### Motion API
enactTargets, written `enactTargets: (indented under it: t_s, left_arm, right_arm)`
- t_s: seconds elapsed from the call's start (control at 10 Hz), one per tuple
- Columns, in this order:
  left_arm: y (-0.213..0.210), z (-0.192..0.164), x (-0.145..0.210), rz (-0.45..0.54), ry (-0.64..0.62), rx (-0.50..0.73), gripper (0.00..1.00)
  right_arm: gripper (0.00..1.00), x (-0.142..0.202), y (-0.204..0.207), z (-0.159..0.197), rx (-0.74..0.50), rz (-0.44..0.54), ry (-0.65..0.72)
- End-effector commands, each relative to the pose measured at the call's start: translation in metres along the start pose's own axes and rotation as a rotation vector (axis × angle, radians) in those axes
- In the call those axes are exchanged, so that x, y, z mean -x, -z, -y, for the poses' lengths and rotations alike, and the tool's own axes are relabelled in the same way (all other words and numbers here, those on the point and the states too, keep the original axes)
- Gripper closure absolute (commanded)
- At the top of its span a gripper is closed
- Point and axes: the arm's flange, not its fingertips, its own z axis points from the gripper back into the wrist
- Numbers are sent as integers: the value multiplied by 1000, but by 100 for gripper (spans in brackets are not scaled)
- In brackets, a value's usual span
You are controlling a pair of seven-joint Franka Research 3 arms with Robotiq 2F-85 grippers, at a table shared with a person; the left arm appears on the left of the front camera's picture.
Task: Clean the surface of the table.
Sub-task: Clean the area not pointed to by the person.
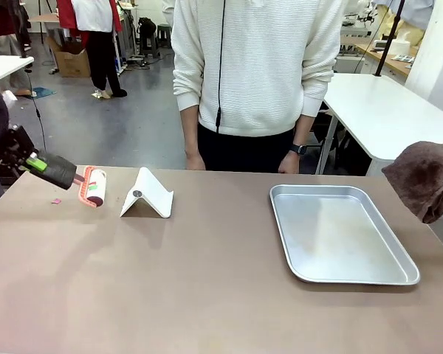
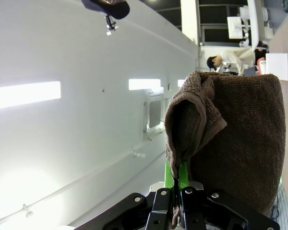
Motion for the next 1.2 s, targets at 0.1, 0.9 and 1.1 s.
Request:
enactTargets:
  t_s: [0.1, 0.9, 1.1]
  left_arm:
    - [-47, -3, 43, 80, 57, 91, 84]
    - [-171, -145, 219, 186, -22, 339, 84]
    - [-164, -167, 219, 173, -94, 331, 84]
  right_arm:
    - [97, -2, 4, -3, -2, 9, 3]
    - [97, -2, 4, -3, -2, 9, 3]
    - [97, -2, 4, -3, -2, 9, 3]
